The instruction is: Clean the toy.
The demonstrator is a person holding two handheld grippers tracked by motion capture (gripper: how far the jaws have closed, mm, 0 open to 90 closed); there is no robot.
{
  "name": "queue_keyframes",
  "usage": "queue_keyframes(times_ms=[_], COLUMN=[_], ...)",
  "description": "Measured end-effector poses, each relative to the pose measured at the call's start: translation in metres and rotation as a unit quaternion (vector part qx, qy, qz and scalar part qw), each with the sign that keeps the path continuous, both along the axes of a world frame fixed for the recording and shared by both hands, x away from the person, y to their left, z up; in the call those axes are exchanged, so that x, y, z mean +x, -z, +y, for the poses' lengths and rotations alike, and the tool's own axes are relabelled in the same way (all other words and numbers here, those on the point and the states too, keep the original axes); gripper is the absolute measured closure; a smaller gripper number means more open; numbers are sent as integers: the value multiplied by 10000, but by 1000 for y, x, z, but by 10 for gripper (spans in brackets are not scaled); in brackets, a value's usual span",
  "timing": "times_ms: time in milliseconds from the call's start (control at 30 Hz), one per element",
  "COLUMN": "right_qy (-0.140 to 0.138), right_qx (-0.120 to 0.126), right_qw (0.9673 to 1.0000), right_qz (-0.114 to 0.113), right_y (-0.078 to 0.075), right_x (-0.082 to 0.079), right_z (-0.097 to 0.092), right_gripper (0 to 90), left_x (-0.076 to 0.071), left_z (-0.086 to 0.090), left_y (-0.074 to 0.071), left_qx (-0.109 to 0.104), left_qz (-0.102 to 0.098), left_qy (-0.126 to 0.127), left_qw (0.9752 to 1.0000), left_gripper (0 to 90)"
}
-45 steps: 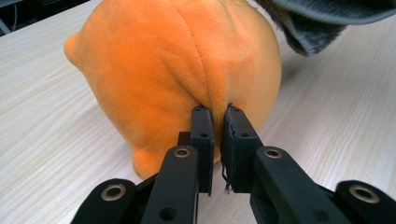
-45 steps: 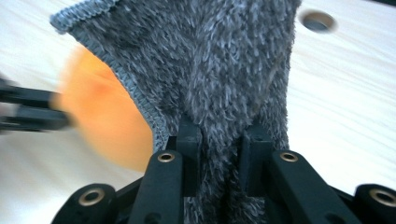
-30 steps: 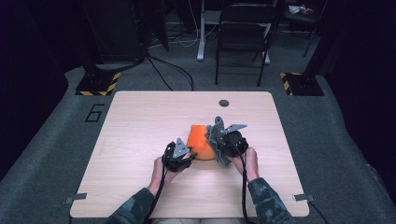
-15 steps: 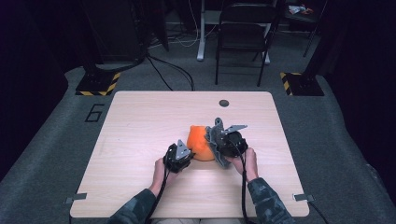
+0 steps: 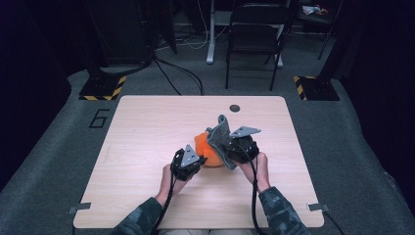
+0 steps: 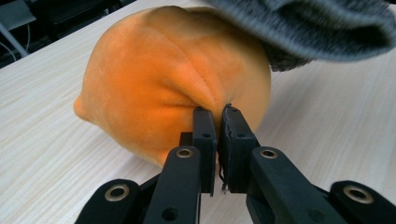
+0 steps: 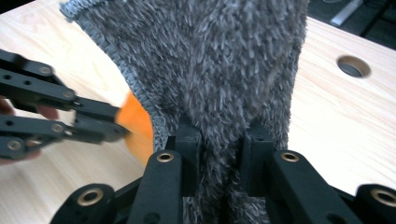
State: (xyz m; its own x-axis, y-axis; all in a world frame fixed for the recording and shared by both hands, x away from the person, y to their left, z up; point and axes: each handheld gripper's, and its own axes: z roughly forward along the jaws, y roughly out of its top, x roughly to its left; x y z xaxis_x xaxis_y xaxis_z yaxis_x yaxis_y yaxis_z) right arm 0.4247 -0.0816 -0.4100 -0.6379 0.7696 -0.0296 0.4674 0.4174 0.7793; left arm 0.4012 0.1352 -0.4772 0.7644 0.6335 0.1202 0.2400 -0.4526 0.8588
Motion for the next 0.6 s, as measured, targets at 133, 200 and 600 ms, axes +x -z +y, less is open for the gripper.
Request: queue_keyframes(times_ms=[133, 200, 600], right_qy=[-32, 30, 562], right_qx=[-199, -271, -459], right_qw=[9998, 9996, 9962], right_qz=[-2, 56, 475], right_y=[9, 14, 36], right_x=[-1, 1, 21], right_z=[13, 13, -16], right_gripper=[724, 724, 716], left_x=[0, 0, 3], left_z=[-3, -3, 0], left_y=[2, 3, 6], left_qx=[26, 43, 14], left_qz=[56, 79, 169], left_qy=[54, 49, 11], left_qw=[10000, 9999, 9999], left_gripper=[855, 855, 852])
